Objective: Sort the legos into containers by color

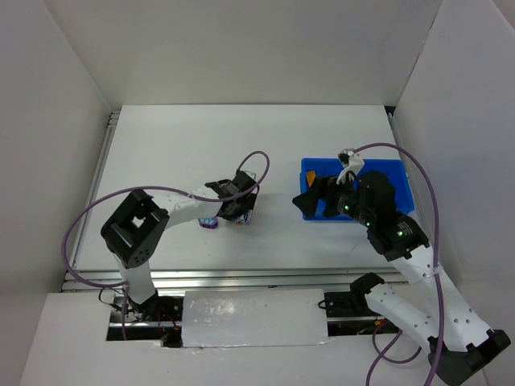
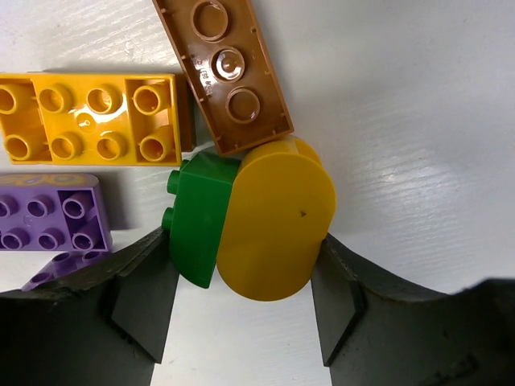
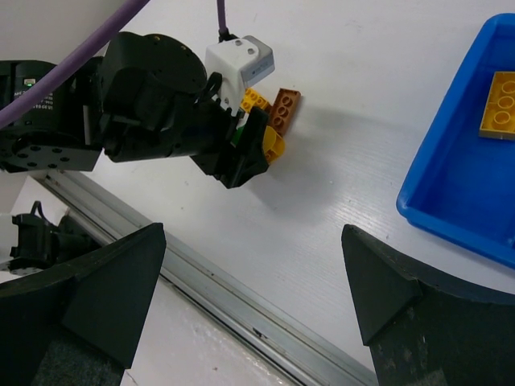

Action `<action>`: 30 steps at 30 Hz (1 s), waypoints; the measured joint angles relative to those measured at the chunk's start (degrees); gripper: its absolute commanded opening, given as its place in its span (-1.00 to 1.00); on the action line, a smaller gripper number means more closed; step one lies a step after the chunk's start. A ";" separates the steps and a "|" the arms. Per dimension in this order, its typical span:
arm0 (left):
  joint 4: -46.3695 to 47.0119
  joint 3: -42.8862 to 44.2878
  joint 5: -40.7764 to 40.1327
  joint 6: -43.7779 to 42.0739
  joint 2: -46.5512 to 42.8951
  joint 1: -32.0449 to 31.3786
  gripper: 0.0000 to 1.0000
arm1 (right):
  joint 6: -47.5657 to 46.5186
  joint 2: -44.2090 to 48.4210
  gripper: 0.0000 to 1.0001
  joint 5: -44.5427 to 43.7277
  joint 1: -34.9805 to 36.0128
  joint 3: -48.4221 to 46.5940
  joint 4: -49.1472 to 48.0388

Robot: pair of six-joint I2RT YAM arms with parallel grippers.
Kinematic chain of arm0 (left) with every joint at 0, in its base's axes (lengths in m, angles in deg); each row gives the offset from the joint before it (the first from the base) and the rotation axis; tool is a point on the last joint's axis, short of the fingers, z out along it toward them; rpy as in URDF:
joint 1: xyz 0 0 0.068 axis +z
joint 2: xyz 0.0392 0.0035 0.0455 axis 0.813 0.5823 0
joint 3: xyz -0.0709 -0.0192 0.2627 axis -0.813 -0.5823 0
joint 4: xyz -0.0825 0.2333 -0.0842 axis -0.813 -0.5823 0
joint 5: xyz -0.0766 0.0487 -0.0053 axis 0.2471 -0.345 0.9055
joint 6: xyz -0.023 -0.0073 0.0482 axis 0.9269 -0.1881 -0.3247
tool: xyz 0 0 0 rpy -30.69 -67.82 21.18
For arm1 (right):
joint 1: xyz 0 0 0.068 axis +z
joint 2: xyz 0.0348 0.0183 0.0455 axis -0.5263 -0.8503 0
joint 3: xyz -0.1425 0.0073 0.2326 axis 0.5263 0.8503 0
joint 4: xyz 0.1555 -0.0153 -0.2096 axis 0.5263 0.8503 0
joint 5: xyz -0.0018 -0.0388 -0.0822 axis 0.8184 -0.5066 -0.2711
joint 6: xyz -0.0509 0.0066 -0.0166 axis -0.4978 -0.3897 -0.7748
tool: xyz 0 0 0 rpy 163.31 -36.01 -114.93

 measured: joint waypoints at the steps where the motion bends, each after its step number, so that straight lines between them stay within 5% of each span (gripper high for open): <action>1: 0.02 0.07 0.00 -0.04 0.00 0.00 -0.19 | 0.00 0.00 0.95 0.00 0.00 0.04 -0.07; 2: 0.02 0.07 -0.02 -0.02 0.00 0.00 -0.50 | 0.00 0.00 0.95 0.02 0.00 0.09 -0.07; 5: 0.04 0.07 0.15 0.02 -0.04 0.00 -0.99 | 0.02 -0.17 0.95 0.20 0.00 0.13 -0.24; 13: 3.52 -5.57 4.31 -0.31 -7.32 0.00 -1.00 | 0.61 -0.15 0.96 0.66 0.00 0.79 -1.79; 22: 16.57 -19.37 11.89 -5.92 -29.81 -2.78 -1.00 | 8.74 0.96 0.90 -5.03 -0.46 2.78 -3.26; 30: 26.29 -28.72 14.08 -11.89 -48.78 -8.59 -0.94 | 18.51 -1.68 0.77 3.23 1.44 2.86 -9.46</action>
